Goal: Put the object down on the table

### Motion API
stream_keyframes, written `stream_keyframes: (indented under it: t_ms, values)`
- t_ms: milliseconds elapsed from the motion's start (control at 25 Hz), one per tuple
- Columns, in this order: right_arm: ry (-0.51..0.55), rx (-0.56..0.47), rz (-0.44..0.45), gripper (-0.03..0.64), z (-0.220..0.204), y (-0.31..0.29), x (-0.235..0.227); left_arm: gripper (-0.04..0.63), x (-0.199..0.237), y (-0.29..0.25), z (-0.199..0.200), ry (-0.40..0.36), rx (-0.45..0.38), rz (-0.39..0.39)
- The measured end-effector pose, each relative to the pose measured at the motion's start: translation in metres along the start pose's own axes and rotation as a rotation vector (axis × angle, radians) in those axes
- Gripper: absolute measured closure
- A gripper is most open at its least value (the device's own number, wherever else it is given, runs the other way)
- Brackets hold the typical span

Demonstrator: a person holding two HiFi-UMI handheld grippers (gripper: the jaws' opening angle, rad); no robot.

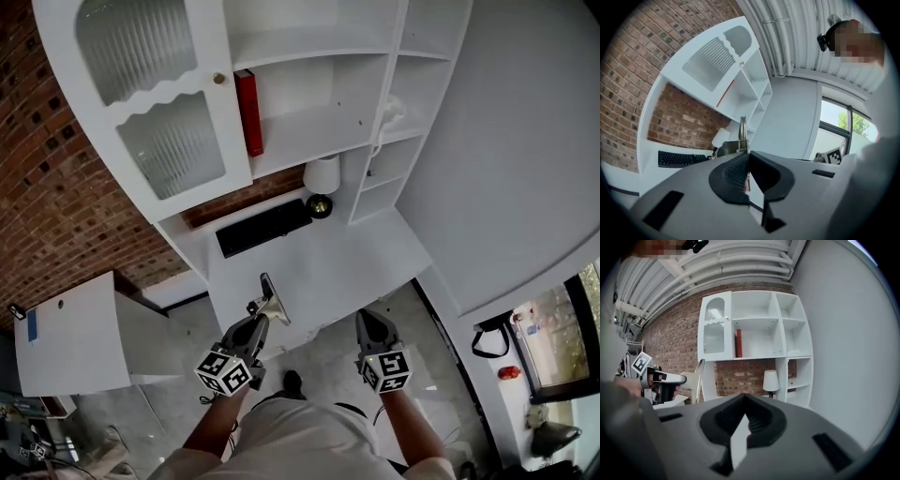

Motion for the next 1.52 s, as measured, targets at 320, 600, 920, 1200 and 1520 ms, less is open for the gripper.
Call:
stream_keyframes:
  t_ms: [320,600,920,1200,1520]
  values:
    - [0.007,0.025,-0.010,0.615,0.008,-0.033,0.003,0.601,0.031,-0.015,0.016,0.024,0.008,-0.008]
    - [0.013,0.037,0.019,0.615,0.010,-0.053,-0.001,0.601,0.040,-0.022,0.017,0.040,0.010,0.010]
    - [0.016,0.043,0.101,0.615,0.007,-0.083,-0.017,0.601,0.050,-0.035,0.011,0.052,-0.006,0.085]
    - [0.035,0.051,0.192,0.615,0.005,-0.109,-0.034,0.600,0.047,-0.052,0.002,0.071,-0.024,0.157]
    - [0.030,0.084,0.244,0.615,-0.009,-0.126,-0.052,0.600,0.049,-0.082,-0.013,0.104,0.005,0.186]
Point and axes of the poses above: the fingertips, and each gripper's own axes: y backward along the fingers, x to its left, z out of its top, the point moved 2 cm from there along y, backward along the fingers, and after that the axes turned 8 degrees about y, right-handed, at the moved point
